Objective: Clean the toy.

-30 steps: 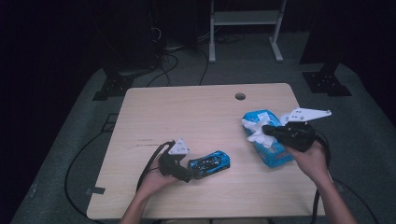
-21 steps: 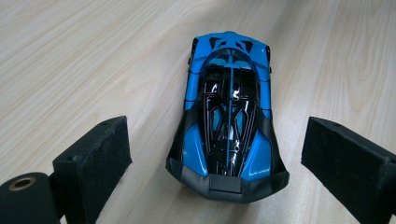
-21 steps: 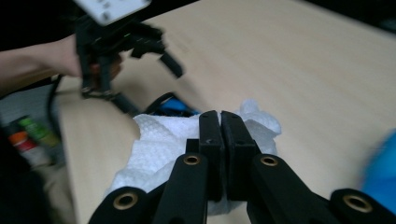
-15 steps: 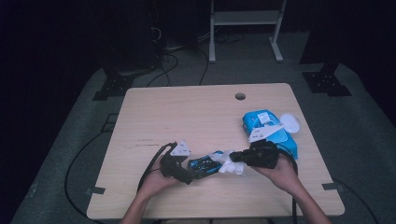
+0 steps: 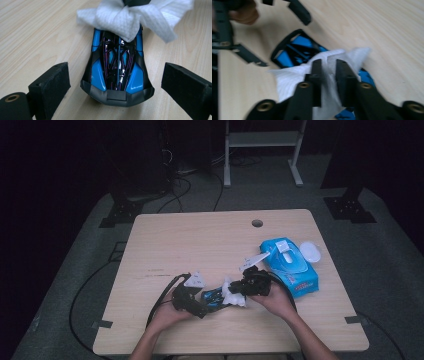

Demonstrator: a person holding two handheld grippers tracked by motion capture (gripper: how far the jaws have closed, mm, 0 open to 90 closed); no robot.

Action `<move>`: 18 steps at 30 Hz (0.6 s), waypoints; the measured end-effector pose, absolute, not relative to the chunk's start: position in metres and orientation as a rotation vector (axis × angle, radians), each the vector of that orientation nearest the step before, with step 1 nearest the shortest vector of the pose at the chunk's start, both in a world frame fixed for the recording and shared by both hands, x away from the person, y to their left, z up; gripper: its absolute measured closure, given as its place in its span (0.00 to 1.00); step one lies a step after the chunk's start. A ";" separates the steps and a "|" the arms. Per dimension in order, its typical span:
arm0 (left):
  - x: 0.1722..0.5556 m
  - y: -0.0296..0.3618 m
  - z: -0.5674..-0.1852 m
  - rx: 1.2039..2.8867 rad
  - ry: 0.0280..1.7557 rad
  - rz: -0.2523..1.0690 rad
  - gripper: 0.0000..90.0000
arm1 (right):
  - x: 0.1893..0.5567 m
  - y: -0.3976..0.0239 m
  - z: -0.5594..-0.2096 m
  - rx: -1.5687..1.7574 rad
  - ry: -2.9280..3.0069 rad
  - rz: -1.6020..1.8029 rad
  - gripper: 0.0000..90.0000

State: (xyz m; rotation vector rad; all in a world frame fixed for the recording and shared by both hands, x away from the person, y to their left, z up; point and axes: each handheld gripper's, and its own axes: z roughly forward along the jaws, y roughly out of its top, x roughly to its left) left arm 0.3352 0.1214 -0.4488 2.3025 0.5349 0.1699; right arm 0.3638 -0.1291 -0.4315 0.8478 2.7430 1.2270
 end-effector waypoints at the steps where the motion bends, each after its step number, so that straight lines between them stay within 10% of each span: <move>1: 0.336 0.121 -0.450 2.303 0.539 0.166 0.09 | 0.366 -0.129 -0.434 0.855 2.742 1.227 0.78; 18: 0.338 0.122 -0.464 2.336 0.545 0.113 0.21 | 0.371 -0.122 -0.445 0.830 2.739 1.259 0.65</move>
